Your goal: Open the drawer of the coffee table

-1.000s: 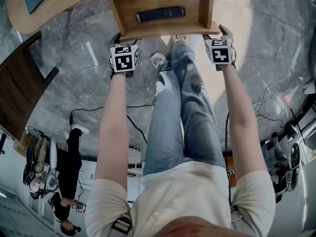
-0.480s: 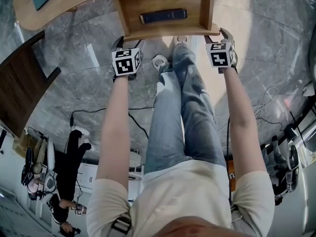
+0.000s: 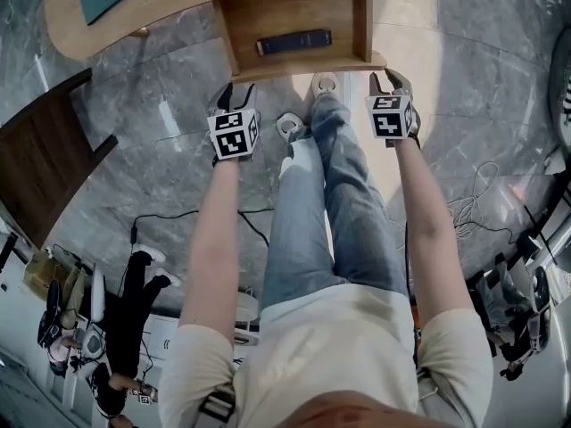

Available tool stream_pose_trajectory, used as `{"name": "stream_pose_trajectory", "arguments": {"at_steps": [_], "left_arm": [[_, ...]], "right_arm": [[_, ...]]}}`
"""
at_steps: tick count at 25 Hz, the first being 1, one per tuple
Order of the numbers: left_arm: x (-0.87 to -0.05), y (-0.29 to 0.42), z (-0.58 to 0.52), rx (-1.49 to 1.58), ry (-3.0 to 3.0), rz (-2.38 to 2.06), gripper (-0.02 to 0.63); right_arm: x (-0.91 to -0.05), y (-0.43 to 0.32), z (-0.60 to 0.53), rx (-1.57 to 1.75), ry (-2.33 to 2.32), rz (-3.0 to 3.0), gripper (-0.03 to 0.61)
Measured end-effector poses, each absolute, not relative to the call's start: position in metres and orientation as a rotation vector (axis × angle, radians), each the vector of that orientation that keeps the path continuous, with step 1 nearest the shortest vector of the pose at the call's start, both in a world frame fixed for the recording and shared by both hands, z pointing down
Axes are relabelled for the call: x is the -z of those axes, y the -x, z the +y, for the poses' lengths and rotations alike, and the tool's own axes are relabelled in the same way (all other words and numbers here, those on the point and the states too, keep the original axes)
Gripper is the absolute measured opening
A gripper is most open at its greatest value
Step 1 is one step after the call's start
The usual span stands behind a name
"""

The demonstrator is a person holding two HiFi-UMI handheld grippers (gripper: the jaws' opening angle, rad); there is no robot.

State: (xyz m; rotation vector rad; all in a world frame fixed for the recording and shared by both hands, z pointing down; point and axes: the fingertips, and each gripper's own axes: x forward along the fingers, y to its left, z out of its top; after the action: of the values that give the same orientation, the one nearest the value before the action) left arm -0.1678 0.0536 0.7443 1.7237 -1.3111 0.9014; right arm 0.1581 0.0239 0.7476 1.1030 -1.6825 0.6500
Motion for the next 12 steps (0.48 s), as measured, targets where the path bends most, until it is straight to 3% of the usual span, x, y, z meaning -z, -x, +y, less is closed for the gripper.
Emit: {"name": "stream_pose_trajectory", "arguments": {"at_steps": [4, 7, 12], "left_arm": [[-0.719, 0.164, 0.055, -0.849, -1.724, -1.378, 0.100], [-0.694, 0.162, 0.056, -0.788, -1.717, -1.443, 0.007], [-0.652, 0.156, 0.062, -0.727, -1.721, -1.488, -0.002]], "right_arm": [[-0.714, -0.150, 0.028, -0.662, -1.191, -1.756, 0.020], [-0.679, -0.141, 0.031, -0.668, -1.254, -1.822, 0.000], [-0.630, -0.127, 0.044, -0.714, -1.303, -1.908, 0.000]]}}
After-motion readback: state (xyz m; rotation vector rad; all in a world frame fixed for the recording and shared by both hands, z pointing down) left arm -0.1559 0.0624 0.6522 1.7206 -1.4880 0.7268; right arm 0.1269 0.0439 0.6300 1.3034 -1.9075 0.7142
